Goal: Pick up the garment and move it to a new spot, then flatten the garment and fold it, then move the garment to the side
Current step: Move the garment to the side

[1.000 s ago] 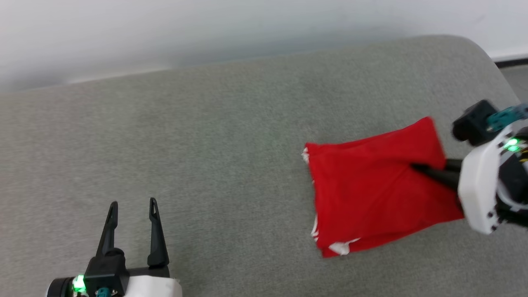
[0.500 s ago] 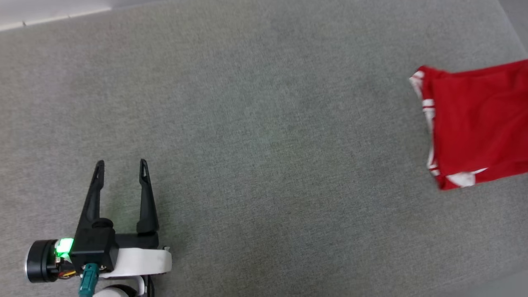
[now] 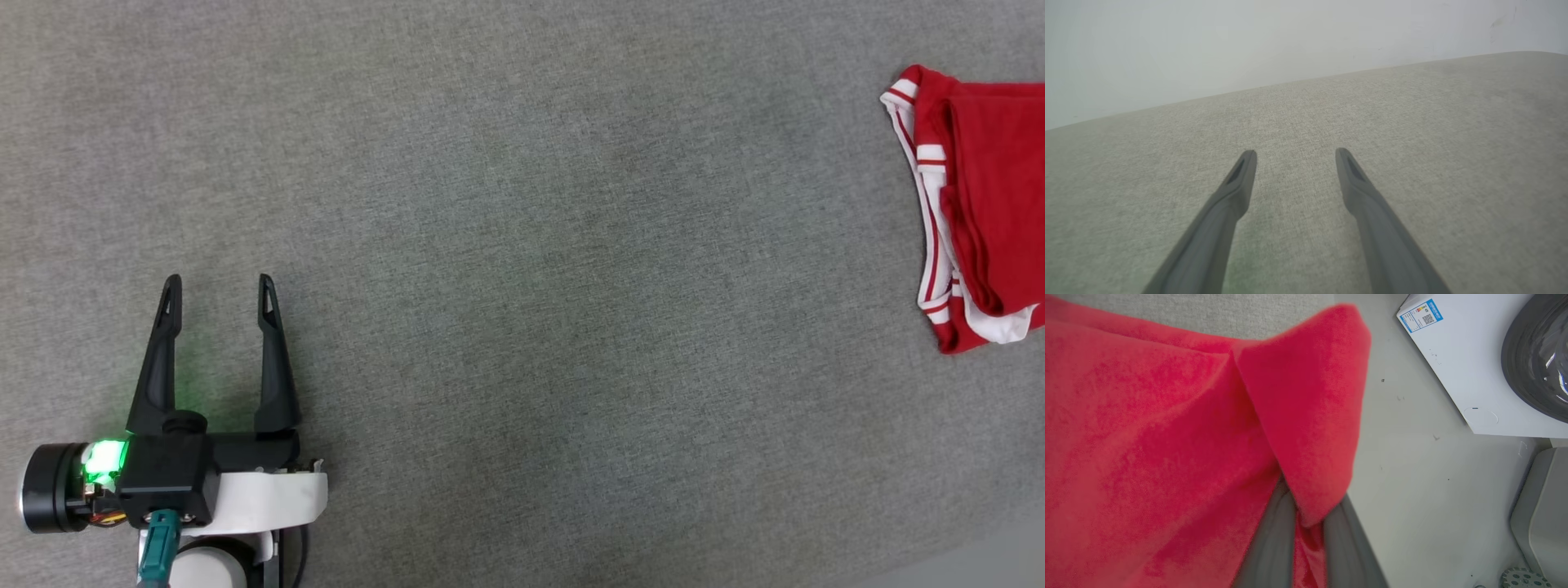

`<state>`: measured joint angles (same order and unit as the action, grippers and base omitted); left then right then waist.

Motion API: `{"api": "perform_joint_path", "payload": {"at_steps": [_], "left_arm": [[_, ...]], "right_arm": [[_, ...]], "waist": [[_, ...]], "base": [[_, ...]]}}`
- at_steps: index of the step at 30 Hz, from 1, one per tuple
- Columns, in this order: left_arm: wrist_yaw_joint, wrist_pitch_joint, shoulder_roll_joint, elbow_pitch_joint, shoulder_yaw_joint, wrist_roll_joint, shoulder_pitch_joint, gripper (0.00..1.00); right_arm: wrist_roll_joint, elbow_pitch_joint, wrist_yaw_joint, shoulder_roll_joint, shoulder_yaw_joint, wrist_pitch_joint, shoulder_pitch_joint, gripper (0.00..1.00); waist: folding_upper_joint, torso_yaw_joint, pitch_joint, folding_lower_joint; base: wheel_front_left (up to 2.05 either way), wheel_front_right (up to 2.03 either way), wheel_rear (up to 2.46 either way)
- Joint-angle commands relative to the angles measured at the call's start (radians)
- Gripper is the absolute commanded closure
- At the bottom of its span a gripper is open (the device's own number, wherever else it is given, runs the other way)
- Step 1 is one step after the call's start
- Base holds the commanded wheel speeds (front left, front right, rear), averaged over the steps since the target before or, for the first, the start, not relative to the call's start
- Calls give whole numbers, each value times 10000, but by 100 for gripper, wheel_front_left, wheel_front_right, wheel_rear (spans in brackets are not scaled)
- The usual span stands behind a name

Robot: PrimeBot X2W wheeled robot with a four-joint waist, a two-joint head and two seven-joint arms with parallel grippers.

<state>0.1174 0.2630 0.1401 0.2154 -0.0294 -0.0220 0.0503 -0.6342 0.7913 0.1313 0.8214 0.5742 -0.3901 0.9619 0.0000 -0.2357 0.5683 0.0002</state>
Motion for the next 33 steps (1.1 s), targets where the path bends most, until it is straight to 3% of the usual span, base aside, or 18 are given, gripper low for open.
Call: {"api": "perform_joint_path", "payload": {"at_steps": [1, 2, 3, 8, 15, 20, 23, 29, 33], "left_arm": [[71, 22, 16, -4, -51, -2, 118, 0], [80, 22, 12, -46, -92, 17, 108, 0], [106, 22, 4, -89, -115, 36, 91, 0], [233, 24, -93, -254, -200, 159, -170, 0], [404, 22, -289, -349, -302, 309, -744, 0], [478, 22, -411, -368, -341, 390, -1151, 0], [503, 22, -463, -391, -338, 417, -1378, 0], [484, 22, -562, -474, -342, 479, -1706, 0], [435, 22, -613, -601, -352, 498, -1850, 0]], "right_arm": [[181, 321, -13, -195, -117, 277, 176, 99], [292, 552, -13, -333, -199, 431, 217, 66], [415, 733, -11, -472, -237, 569, 228, 0], [1381, 1374, -13, -701, -393, 1565, 541, 0], [2831, 1159, -13, -1095, -901, 4427, 823, 0], [3702, 853, -11, -2010, -1725, 6275, 655, 0], [4141, 257, -11, -2574, -2291, 6526, 144, 0], [4858, -2489, -11, -3898, -3623, 6540, -1544, 0], [5234, -3867, -11, -4770, -3962, 6543, -2860, 0]], "waist": [[0, 21, -40, -2], [0, 36, -108, -2], [0, 50, -206, -2], [0, 166, -971, -2], [0, 480, -2100, -2], [0, 756, -2757, -2], [0, 981, -3130, -2], [0, 1423, -3658, -2], [0, 1671, -3946, -2]], "base": [[0, 0, 0], [0, 0, 0], [0, 0, 0], [0, 0, 0], [0, 0, 0], [0, 0, 0], [0, 0, 0], [0, 0, 0], [0, 0, 0]]}}
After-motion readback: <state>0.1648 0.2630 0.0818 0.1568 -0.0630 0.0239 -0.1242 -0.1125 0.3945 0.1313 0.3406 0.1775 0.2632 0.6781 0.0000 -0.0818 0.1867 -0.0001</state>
